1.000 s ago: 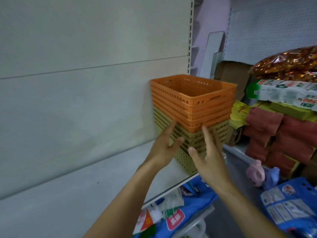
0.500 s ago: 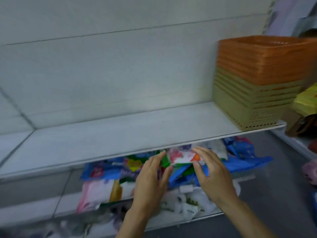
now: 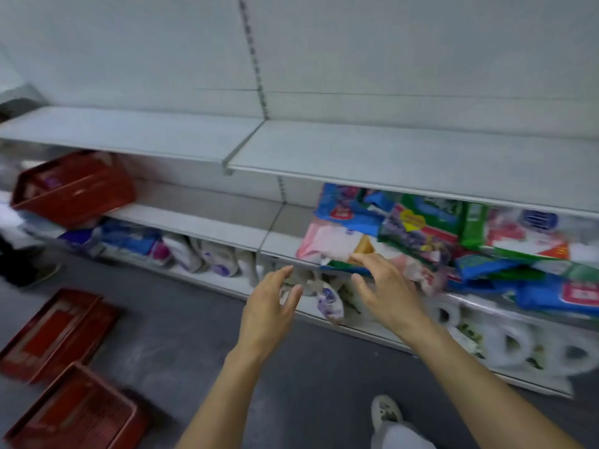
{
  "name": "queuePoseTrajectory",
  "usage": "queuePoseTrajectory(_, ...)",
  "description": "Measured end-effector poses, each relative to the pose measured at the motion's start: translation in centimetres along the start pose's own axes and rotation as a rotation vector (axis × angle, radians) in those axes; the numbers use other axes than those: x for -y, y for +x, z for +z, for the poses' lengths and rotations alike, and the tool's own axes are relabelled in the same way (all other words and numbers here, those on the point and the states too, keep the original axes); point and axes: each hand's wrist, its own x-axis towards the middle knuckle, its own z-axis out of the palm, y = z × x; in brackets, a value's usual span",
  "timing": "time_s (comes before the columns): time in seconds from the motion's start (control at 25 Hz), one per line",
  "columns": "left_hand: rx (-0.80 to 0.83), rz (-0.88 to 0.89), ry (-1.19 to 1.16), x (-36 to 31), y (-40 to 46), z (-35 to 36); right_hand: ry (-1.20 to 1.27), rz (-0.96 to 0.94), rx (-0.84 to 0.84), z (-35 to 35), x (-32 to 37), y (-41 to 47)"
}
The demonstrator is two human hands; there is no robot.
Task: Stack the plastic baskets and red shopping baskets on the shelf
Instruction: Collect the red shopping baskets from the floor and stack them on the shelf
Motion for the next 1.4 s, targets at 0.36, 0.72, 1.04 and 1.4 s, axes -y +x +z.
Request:
queuePoseTrajectory(0.36, -0.256, -0.360, -0.008, 12.3, -0.9, -11.1, 0.072, -0.281, 0.277, 13.4, 12.6, 8.9)
queuePoseTrajectory(0.72, -0.368, -0.575, 0.004, 26.7, 9.9, -22.0, 0.113, -0.431, 0.416, 27.9, 25.0, 25.6)
queuePoseTrajectory(1.04, -0.422, -0.729, -0.022, 40.2, 17.1, -30.8, 0.095, -0.422, 0.598, 41.8, 34.4, 35.7)
queuePoseTrajectory(1.4, -0.340, -0.807, -0.157, 60.6, 27.7, -45.2, 0.275, -0.194, 0.639, 60.1, 49.5, 45.5)
